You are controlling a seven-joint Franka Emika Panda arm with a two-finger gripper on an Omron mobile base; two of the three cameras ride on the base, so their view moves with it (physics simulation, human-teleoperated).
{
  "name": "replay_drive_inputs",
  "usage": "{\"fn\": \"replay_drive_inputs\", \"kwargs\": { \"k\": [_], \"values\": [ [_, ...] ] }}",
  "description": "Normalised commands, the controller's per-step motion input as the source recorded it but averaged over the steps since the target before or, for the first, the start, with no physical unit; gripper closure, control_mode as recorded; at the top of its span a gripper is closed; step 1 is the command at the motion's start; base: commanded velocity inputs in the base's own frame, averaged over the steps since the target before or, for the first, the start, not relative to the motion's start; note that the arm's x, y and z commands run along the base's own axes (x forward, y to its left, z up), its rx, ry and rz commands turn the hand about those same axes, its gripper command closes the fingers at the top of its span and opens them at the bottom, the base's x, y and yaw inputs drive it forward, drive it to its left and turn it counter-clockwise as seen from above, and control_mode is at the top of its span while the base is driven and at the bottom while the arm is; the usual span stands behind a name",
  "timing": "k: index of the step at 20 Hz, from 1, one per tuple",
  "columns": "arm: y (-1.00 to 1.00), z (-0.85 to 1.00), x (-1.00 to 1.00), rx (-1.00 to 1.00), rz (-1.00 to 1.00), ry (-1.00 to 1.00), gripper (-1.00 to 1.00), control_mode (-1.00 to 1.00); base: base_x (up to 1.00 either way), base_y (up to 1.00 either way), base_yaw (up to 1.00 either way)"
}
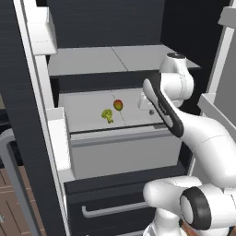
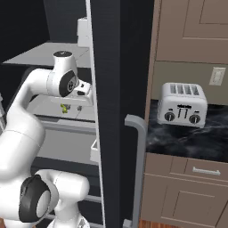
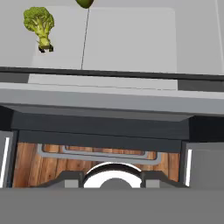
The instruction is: Pick broccoli from the fridge and place it on the plate on the counter.
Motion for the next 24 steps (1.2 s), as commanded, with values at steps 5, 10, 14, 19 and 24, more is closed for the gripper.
{"fn": "replay_drive_inputs", "kwargs": {
  "k": [5, 10, 14, 19, 24],
  "values": [
    [0.47, -0.14, 0.0, -0.02, -0.11, -0.09, -1.0, -1.0, 0.0, 0.0, 0.0],
    [0.67, -0.4, 0.0, 0.02, -0.04, -0.25, -1.0, -1.0, 0.0, 0.0, 0.0],
    [0.21, -0.57, 0.03, 0.15, 0.01, -0.21, -1.0, -1.0, 0.0, 0.0, 0.0],
    [0.0, -0.16, 0.11, 0.03, 0.04, -0.16, -1.0, -1.0, 0.0, 0.0, 0.0],
    [0.27, 0.0, 0.31, -0.04, 0.02, -0.08, -1.0, -1.0, 0.0, 0.0, 0.0]
  ]
}}
